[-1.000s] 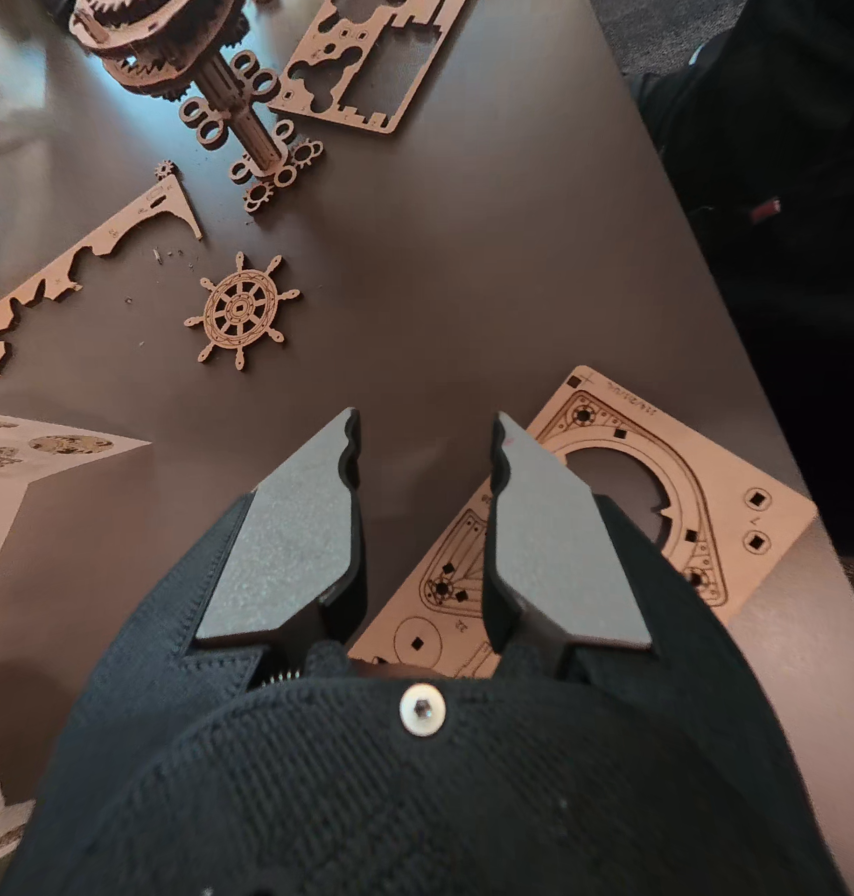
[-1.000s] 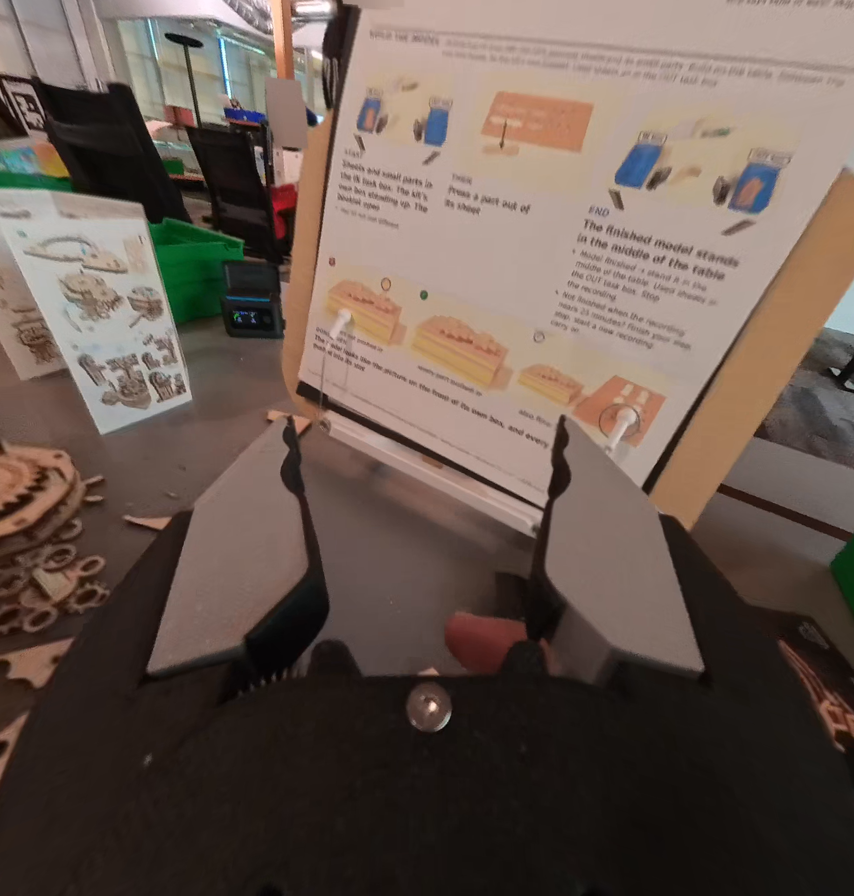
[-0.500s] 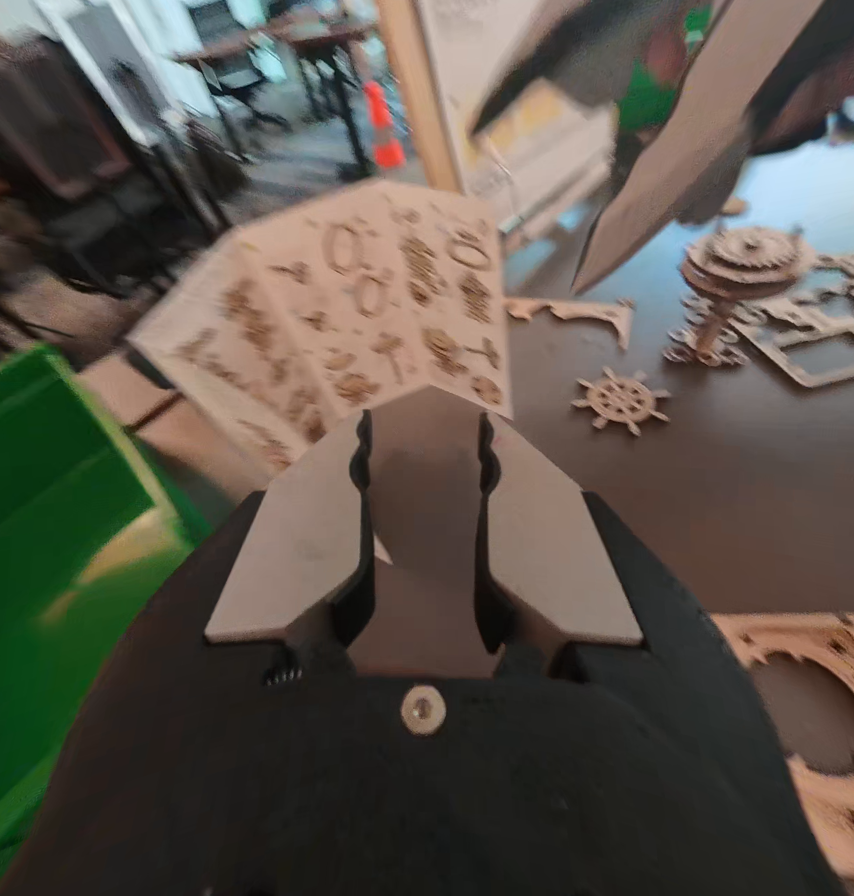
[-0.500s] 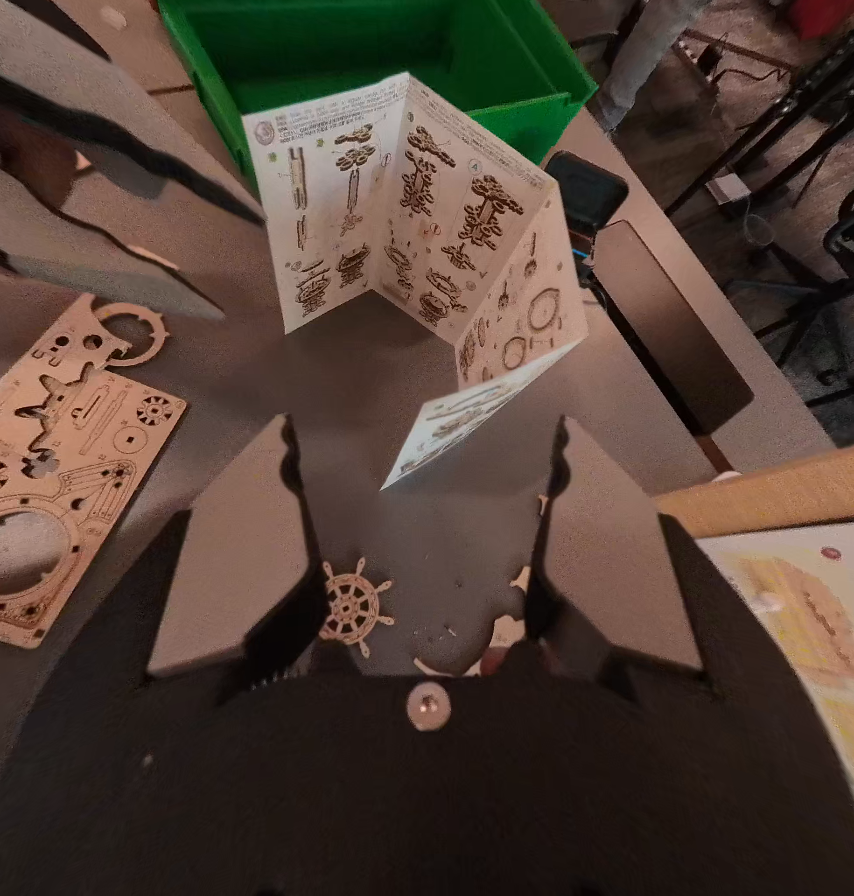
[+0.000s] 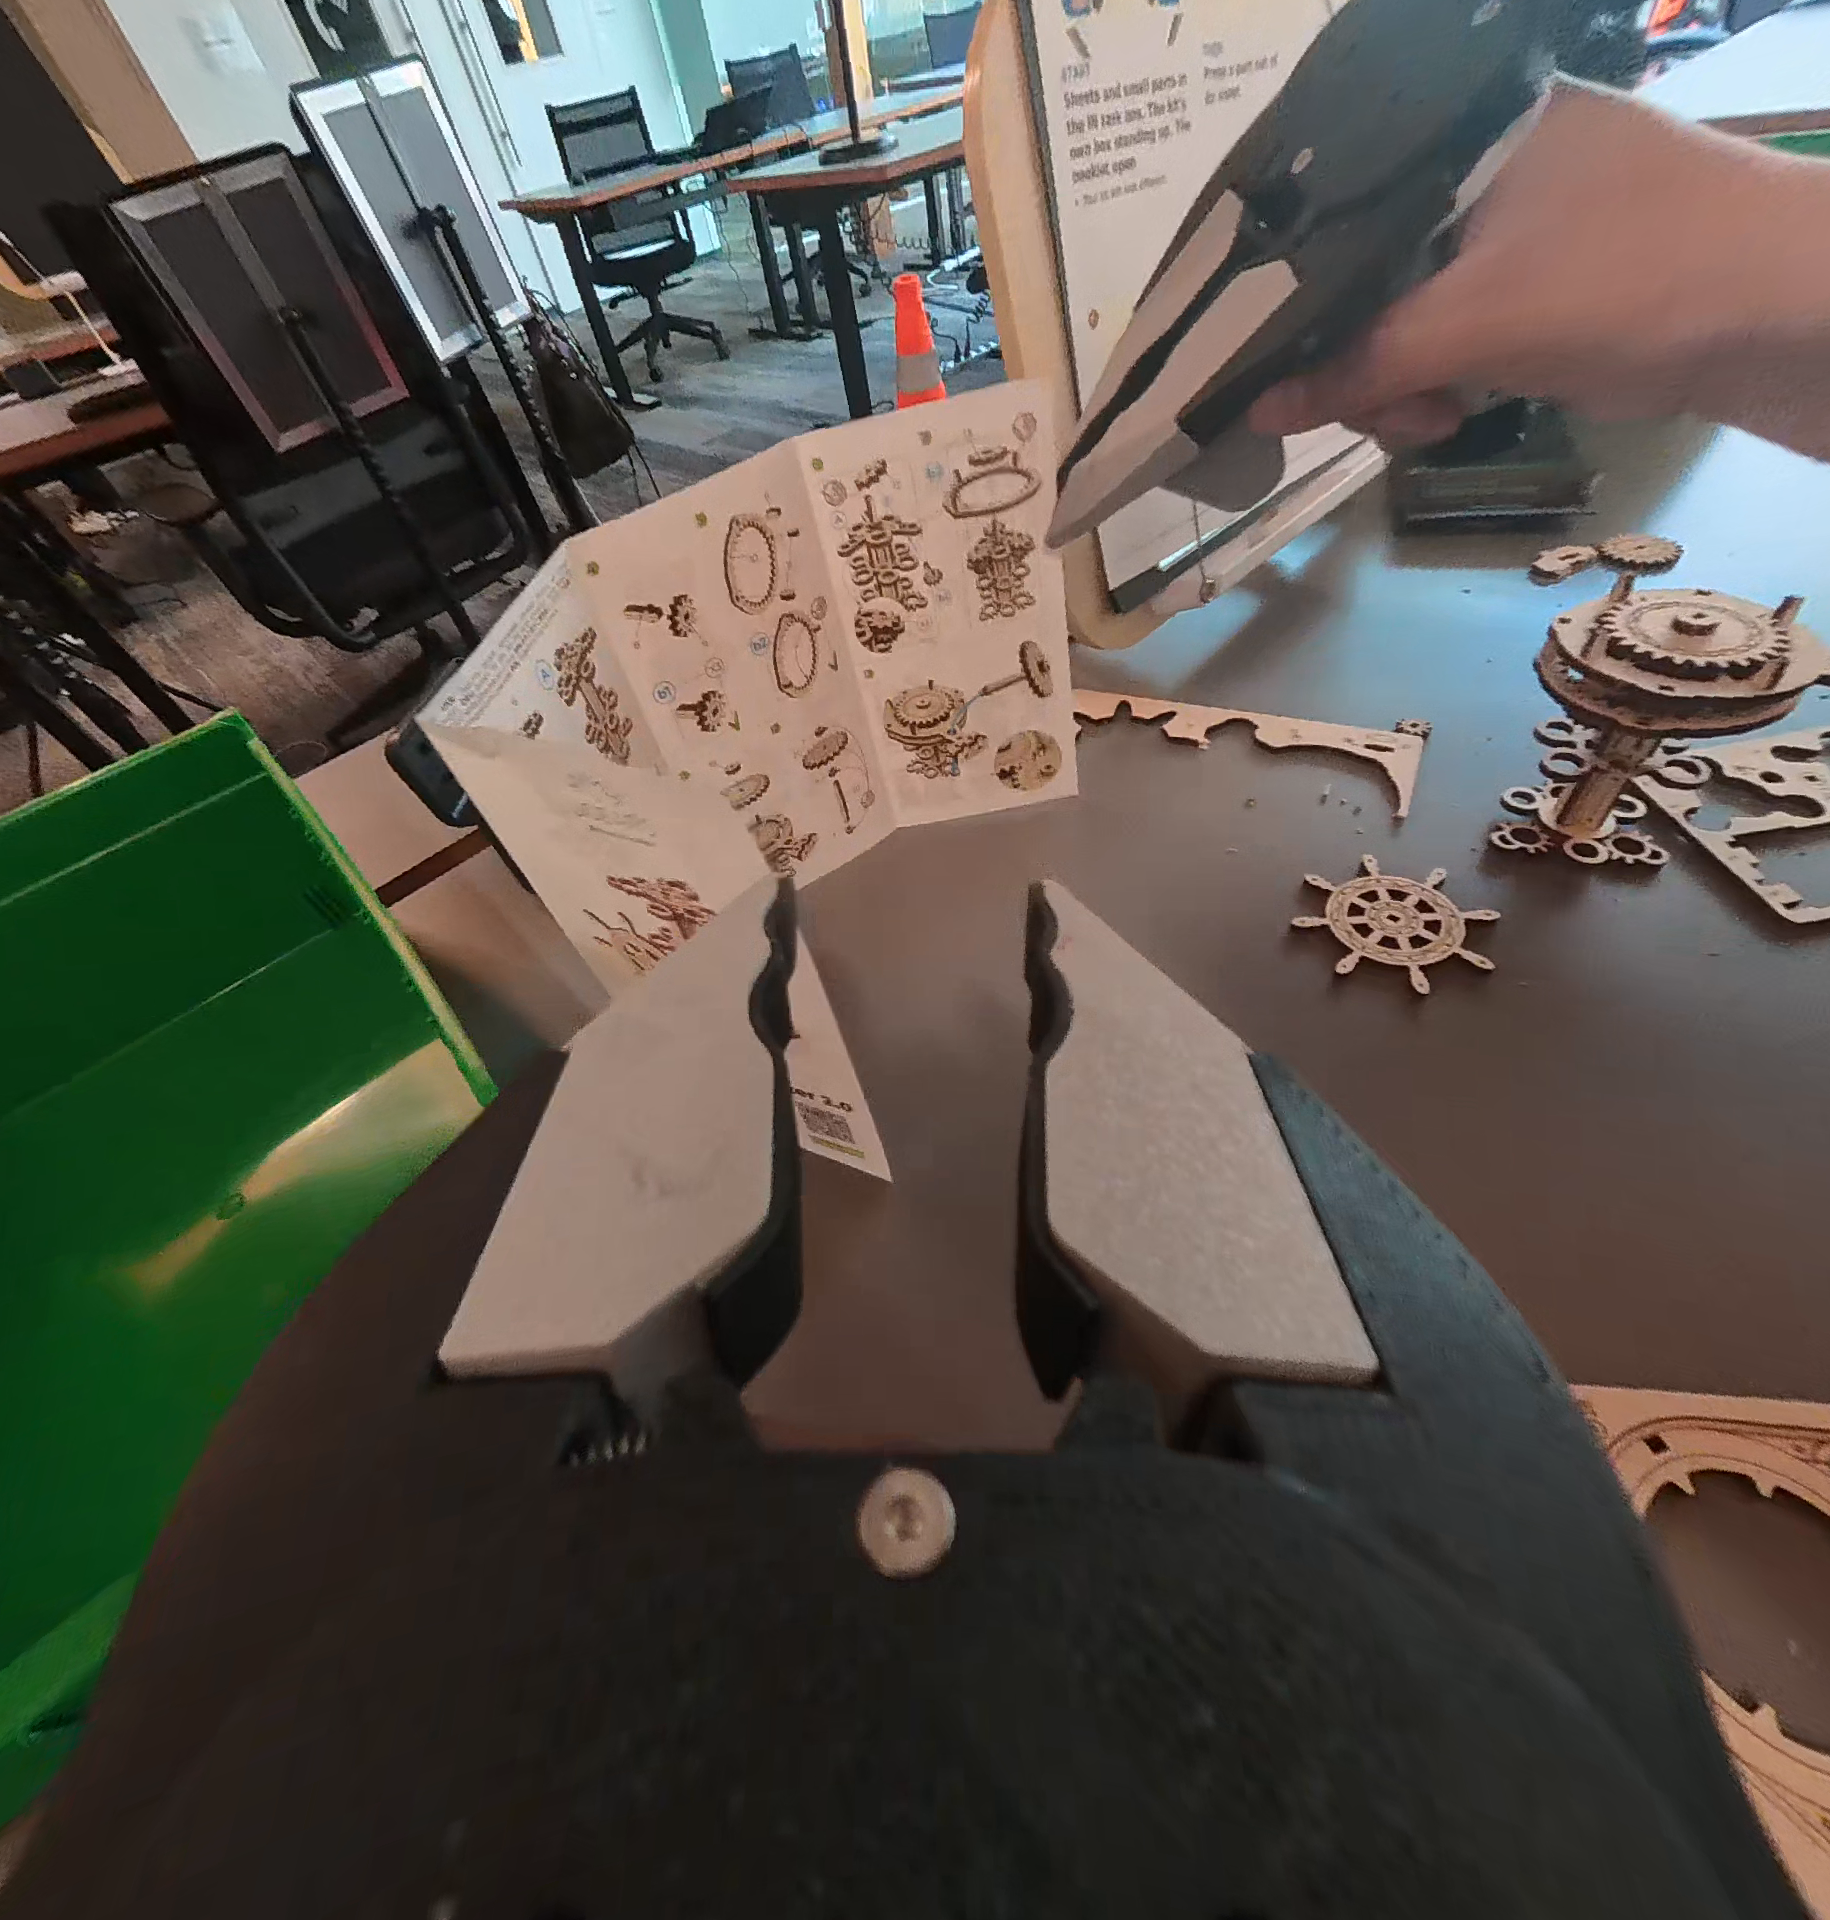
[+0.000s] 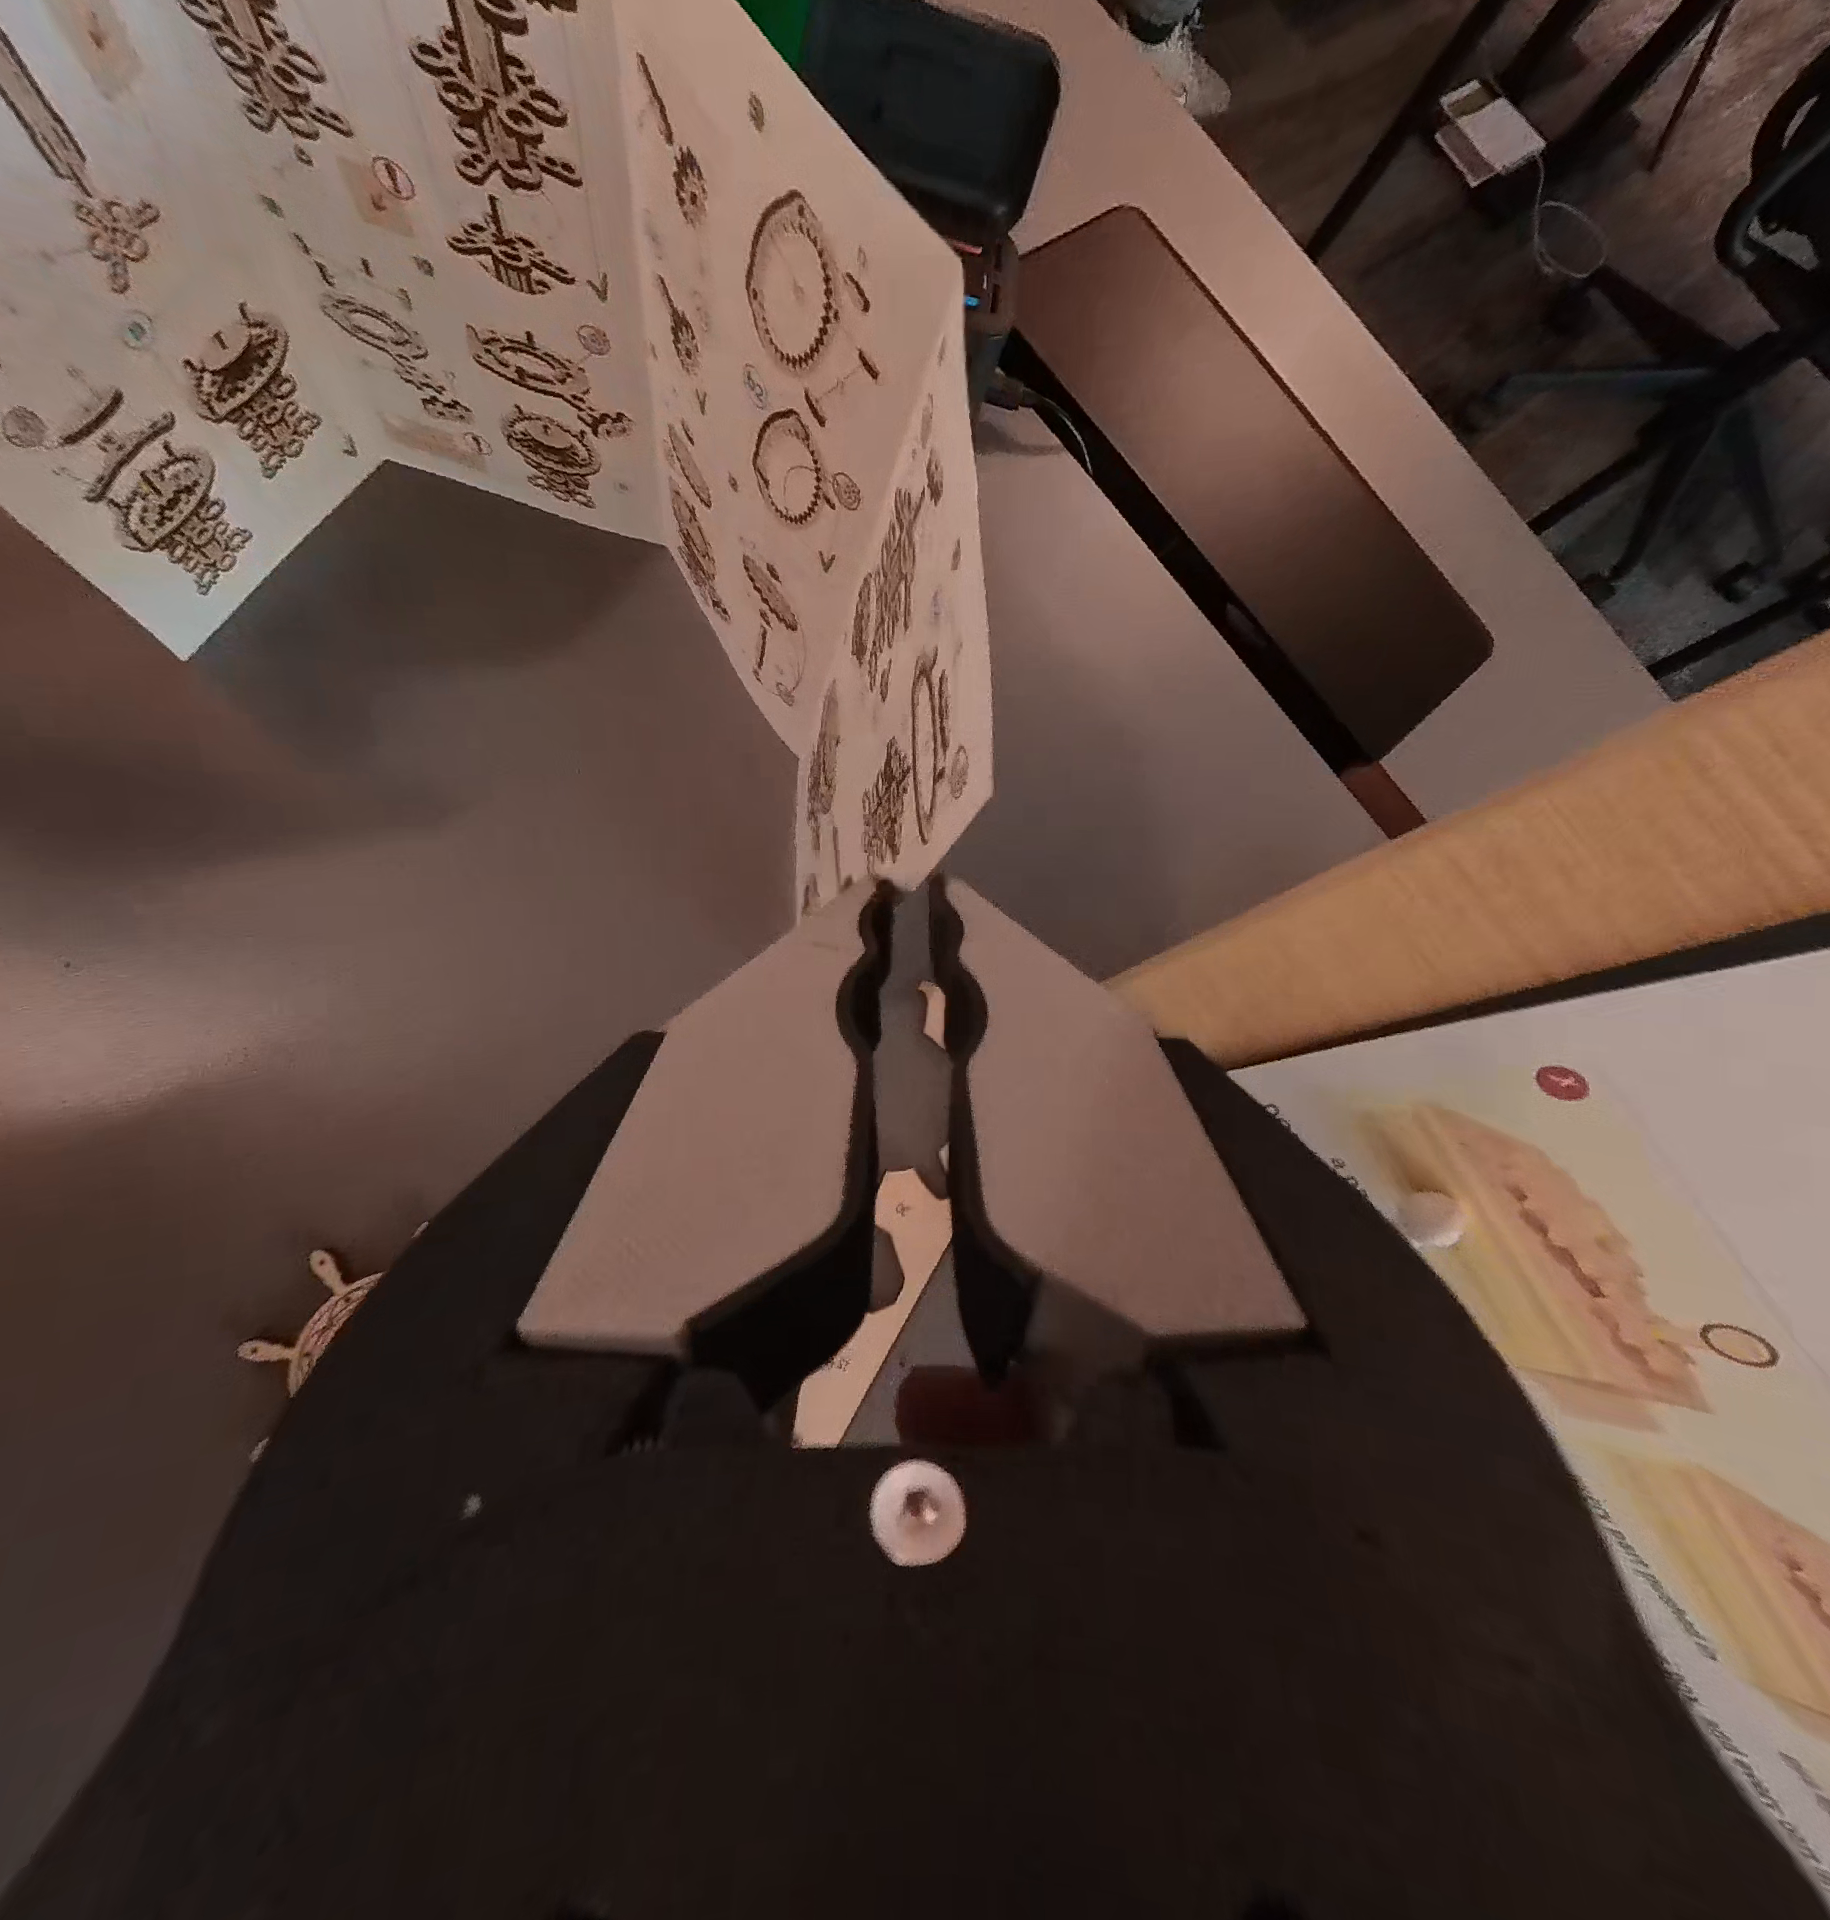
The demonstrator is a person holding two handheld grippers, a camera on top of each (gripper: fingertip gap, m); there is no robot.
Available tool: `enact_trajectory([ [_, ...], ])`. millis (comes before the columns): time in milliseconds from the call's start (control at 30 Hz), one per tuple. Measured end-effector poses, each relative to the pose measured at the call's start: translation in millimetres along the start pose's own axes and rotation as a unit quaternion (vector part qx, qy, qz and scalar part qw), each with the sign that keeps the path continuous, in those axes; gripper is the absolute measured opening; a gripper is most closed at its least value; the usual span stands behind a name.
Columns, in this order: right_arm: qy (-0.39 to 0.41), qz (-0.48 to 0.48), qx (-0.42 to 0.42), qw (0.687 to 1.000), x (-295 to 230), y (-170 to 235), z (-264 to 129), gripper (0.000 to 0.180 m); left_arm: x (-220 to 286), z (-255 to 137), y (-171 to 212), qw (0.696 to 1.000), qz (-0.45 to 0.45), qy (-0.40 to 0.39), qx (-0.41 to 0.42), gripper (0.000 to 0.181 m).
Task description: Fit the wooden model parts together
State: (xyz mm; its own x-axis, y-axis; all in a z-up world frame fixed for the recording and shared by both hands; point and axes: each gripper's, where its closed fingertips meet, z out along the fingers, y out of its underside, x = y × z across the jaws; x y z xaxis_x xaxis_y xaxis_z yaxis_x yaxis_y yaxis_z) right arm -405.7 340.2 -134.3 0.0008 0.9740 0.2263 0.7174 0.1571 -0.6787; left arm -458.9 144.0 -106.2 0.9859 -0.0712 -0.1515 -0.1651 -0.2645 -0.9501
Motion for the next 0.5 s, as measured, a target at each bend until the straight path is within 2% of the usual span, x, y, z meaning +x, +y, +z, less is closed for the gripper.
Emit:
enact_trajectory([
  [367, -0.004, 0.007, 0.008, 1.0, 6, -3, 2, 0.009, 5, 5, 8, 1.0, 0.003, 0.011, -0.016, 0.042],
  [500, -0.014, 0.004, 0.005, 1.0, 2, -1, -1, 0.017, 8, 8, 12, 1.0, 0.003, 0.018, -0.023, 0.042],
])
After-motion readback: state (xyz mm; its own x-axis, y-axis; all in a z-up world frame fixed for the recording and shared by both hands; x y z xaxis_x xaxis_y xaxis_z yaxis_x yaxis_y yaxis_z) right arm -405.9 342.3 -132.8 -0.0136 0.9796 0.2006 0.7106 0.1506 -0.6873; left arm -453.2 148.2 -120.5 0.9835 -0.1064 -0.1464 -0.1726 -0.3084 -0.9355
